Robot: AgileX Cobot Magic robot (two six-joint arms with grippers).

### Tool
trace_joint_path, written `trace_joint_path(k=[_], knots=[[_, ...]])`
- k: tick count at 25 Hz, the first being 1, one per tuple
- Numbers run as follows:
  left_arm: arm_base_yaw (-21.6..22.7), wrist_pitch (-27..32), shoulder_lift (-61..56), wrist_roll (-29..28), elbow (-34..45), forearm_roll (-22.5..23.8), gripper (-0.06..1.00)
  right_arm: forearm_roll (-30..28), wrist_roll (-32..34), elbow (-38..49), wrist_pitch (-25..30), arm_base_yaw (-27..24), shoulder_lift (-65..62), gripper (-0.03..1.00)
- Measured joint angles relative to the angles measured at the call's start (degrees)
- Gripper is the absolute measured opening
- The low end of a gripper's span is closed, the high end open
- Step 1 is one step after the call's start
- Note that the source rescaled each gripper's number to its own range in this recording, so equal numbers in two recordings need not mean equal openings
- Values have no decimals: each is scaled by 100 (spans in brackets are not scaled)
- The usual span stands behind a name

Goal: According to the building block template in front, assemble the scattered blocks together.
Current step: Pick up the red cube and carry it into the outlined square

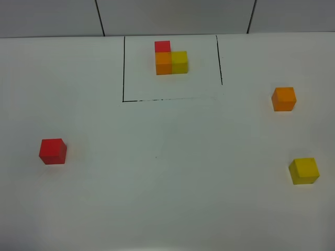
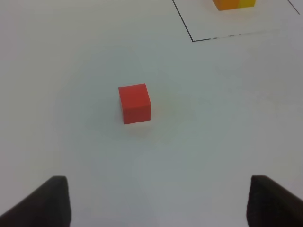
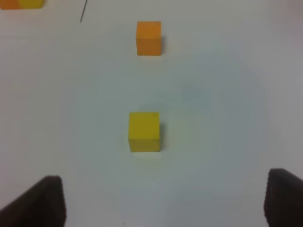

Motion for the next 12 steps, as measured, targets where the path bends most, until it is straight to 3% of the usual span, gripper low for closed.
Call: trace_joint_path(k=[12], knots=[[0,0,0,0,0,0,73,0,0,0,0,0,0,80]])
